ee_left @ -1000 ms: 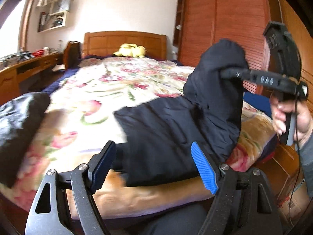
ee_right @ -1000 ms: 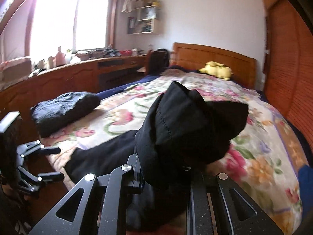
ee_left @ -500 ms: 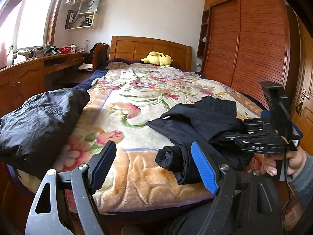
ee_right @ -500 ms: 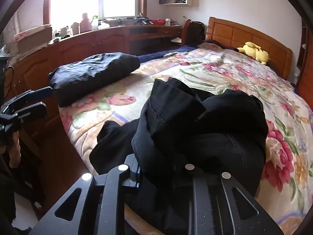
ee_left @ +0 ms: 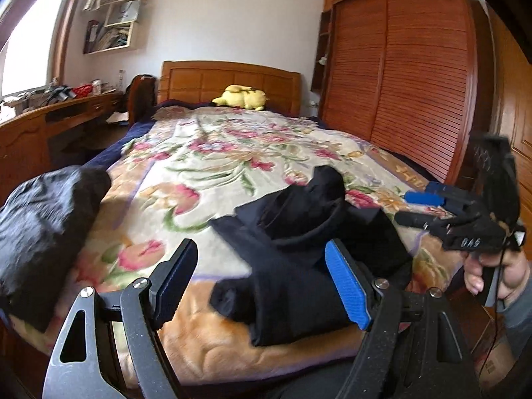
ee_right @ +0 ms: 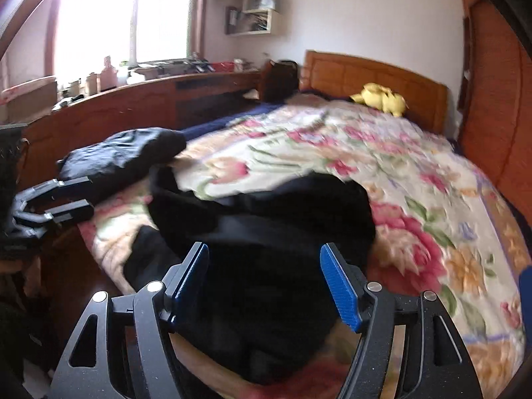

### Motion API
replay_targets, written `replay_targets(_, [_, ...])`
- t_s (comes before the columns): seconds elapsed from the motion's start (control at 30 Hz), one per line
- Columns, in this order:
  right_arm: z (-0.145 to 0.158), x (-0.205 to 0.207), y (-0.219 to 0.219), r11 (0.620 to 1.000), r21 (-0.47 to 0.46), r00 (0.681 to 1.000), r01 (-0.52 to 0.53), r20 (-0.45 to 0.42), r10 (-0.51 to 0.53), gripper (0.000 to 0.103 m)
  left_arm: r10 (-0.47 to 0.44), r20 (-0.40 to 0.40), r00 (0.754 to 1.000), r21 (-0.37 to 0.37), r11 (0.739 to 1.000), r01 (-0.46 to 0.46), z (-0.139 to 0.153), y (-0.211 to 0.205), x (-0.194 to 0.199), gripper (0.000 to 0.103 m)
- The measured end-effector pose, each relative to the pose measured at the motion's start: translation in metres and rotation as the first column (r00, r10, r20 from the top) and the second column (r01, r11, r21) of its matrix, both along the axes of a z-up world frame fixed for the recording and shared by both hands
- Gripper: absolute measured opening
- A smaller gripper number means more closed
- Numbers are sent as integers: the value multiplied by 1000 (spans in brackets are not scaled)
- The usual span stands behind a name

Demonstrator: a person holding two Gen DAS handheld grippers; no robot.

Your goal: Fold large clothes

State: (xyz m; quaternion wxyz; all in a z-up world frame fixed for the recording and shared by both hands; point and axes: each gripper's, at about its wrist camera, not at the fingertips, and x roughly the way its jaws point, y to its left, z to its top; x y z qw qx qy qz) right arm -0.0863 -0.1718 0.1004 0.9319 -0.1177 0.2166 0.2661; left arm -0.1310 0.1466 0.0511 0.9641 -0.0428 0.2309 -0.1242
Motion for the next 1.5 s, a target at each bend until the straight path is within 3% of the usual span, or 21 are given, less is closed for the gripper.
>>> replay_targets(0.1, [-6, 11, -7, 999, 9, 999, 50, -16, -49, 71, -42, 10, 999, -2, 999, 42, 11, -16, 13, 80])
replay_targets(0.23, [-9, 14, -17, 996, 29, 996, 90, -33, -89, 71, -94, -22, 995, 8, 996, 94, 15, -37, 38, 63])
replay_targets(0.3, [-11, 10, -21, 995, 32, 994, 98, -41, -97, 71, -111, -50, 993, 28, 993, 112, 10, -47, 49, 57])
replay_targets(0.4, [-11, 11, -23, 993, 34, 993, 110, -53, -108, 71, -109, -124, 986, 70, 990, 119, -6, -58, 62, 57])
replay_targets(0.5, [-9, 10, -26, 993, 35, 992, 114, -63, -111, 71, -122, -147, 981, 81, 988, 135, -19, -60, 57, 55])
replay_targets(0.53, [-9, 11, -27, 993, 37, 992, 112, -67, -110, 71, -133, -152, 979, 78, 986, 146, -23, -59, 55, 43])
replay_targets(0.63, [-10, 17, -28, 993, 44, 991, 110, -82, -106, 71, -169, -185, 968, 75, 980, 185, -36, -60, 51, 21])
replay_targets(0.7, [-10, 23, -23, 994, 46, 991, 101, -89, -97, 71, -168, -186, 968, 95, 978, 188, -42, -61, 46, 17])
replay_targets(1.1, [-15, 104, 21, 997, -31, 994, 70, -83, -73, 71, -80, -118, 990, 79, 993, 90, -65, -32, 8, 14])
replay_targets(1.4, [-25, 181, 34, 999, 46, 975, 7, -220, 3, 71, -71, -131, 989, 41, 996, 77, -75, -19, 10, 14])
replay_targets(1.43, [-26, 191, 37, 998, 54, 971, 7, -238, 6, 64, -64, -130, 989, 42, 997, 70, -75, -18, 10, 14])
replay_targets(1.5, [-29, 205, 45, 1000, 31, 970, 5, -244, 3, 35, -53, -132, 990, 45, 997, 60, -77, -16, 9, 14])
